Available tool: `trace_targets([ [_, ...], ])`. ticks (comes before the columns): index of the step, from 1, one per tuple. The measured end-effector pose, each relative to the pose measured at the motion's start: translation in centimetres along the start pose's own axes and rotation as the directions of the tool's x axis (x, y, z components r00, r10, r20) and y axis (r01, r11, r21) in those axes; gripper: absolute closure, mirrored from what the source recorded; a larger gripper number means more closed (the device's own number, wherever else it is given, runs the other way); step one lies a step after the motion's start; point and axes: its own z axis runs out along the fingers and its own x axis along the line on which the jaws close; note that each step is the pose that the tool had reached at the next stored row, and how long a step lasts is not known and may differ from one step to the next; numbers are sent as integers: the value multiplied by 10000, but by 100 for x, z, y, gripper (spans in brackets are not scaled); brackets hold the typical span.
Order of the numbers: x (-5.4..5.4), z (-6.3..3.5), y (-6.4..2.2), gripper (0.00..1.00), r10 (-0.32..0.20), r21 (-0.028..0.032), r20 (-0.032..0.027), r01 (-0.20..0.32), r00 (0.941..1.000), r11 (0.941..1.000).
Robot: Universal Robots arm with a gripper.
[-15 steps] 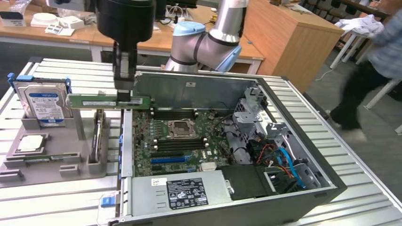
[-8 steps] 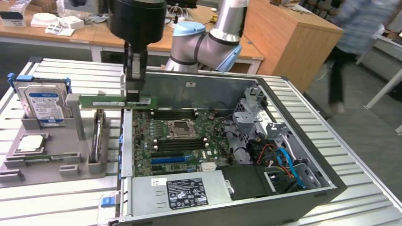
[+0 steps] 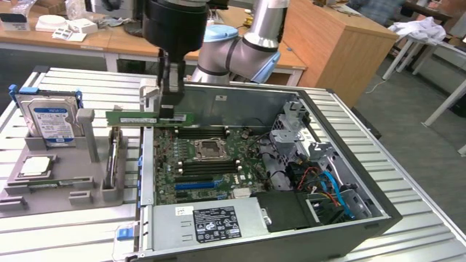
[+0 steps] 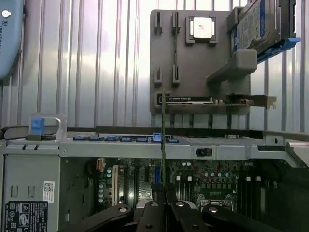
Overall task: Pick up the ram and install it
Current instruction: 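Pick up the ram and move it above insertion slot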
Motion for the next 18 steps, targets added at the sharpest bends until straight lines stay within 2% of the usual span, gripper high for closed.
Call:
trace_targets([
  [4, 1, -5, -137, 88, -2, 0, 0, 2, 10000, 10000],
  [18, 4, -17, -470, 88, -1, 0, -1, 1, 10000, 10000],
])
